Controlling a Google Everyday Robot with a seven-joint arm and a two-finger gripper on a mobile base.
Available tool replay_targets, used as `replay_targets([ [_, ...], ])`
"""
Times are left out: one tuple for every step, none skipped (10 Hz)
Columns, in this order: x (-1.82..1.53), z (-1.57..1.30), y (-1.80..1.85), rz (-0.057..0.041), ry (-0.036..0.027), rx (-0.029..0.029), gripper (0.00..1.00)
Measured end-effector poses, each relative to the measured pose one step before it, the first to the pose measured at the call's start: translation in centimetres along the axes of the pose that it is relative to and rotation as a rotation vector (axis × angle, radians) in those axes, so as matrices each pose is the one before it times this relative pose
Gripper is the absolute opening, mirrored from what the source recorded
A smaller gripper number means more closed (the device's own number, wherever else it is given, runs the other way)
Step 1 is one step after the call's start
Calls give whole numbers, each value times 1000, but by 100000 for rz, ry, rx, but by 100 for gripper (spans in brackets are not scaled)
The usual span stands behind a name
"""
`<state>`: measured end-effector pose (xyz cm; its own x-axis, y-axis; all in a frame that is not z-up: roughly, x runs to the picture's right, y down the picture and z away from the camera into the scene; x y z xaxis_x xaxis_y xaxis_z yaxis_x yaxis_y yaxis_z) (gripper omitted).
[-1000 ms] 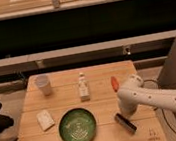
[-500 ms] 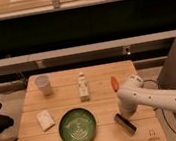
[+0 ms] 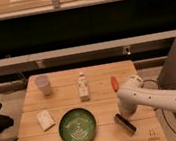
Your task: Push the eraser across the table
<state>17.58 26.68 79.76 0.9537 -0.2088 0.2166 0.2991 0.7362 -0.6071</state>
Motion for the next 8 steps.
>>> replay_targets([
  [-76, -24, -18, -134, -183, 87, 0],
  [-50, -12, -11, -97, -149, 77, 0],
  [-24, -13, 4, -31, -125, 44, 0],
  [-38, -5, 12, -112, -111, 45, 0],
  [-68, -1, -13, -138, -109, 40, 0],
  [-89, -22, -12, -82, -238, 106, 0],
  [-42, -14, 8, -13, -154, 77, 0],
  [-63, -10, -4, -33, -199, 59, 0],
])
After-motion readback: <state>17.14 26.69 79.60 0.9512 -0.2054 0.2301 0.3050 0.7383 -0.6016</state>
